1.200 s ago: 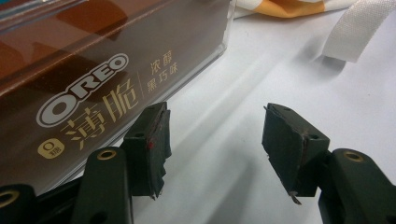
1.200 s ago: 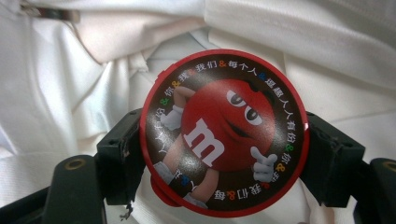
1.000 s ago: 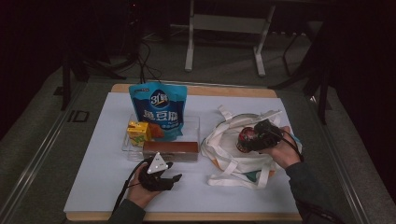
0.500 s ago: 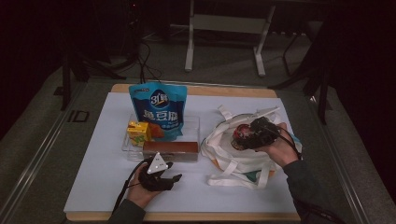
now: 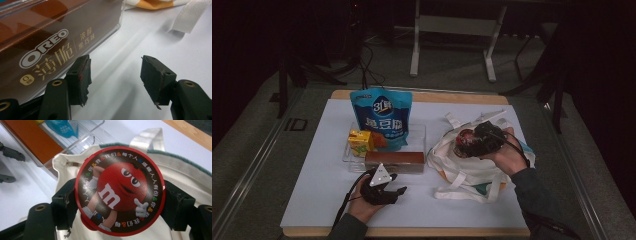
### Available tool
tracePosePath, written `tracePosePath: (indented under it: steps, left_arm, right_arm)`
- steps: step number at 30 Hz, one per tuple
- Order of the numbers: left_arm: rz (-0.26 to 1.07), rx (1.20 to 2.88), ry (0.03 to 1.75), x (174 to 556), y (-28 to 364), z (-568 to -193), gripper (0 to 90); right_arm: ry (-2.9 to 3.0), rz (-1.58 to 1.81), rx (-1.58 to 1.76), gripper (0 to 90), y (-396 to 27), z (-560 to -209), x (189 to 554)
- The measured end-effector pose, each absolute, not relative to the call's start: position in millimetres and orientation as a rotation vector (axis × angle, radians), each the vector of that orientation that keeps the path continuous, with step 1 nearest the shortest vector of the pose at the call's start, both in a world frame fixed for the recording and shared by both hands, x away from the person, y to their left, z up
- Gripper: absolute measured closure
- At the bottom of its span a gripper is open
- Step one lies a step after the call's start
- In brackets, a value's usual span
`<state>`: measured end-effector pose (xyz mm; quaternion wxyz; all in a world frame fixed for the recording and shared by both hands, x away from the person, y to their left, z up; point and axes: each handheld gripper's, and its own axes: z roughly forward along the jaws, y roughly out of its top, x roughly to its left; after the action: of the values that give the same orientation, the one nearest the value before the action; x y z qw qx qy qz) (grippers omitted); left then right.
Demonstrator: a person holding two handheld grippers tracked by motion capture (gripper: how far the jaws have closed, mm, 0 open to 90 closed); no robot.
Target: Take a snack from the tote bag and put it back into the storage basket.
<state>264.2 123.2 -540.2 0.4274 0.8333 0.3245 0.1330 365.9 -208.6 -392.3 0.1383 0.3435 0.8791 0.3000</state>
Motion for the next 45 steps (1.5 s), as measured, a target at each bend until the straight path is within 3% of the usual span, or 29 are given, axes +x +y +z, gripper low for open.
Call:
tracePosePath:
  steps: [45]
  left_arm:
    - [0.322, 2.073, 0.816, 264.8, 124.3, -540.1, 41.6]
  right_arm:
    - [2.575, 0.904, 0.873, 25.5, -149.4, -366.5, 373.3]
